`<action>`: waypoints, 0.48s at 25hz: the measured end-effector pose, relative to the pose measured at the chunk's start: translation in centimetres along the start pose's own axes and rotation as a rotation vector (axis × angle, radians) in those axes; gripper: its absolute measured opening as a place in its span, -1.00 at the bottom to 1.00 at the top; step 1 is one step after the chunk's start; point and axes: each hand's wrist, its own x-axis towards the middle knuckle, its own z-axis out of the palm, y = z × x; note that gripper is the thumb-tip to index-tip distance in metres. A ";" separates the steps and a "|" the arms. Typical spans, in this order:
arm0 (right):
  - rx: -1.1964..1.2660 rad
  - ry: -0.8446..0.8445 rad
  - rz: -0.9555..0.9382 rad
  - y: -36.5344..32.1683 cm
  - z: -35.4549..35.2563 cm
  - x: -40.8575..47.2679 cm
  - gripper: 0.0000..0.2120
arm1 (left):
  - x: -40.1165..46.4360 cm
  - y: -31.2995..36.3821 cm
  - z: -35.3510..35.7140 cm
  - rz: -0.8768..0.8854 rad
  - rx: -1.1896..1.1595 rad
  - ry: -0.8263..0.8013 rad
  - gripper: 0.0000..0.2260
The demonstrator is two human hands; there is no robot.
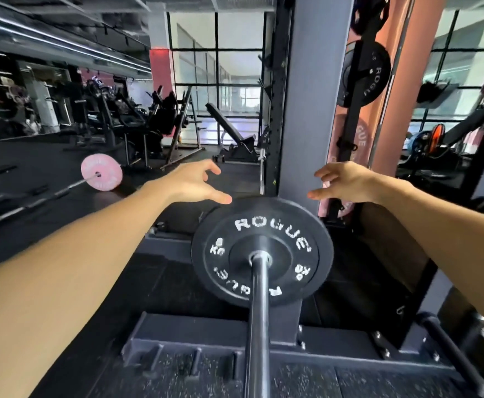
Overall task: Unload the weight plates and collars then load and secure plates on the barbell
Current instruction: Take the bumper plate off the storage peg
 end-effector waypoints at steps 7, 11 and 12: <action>0.021 -0.001 0.039 5.6 13.2 -4.4 -0.32 | -2.6 -7.8 12.4 0.019 0.030 0.015 -0.27; 0.061 0.046 0.077 8.3 17.9 -4.3 -0.26 | -0.9 -11.8 16.3 0.036 0.001 0.063 -0.19; 0.063 0.061 0.086 8.8 18.5 -3.5 -0.24 | 0.2 -12.6 16.9 0.029 -0.001 0.071 -0.13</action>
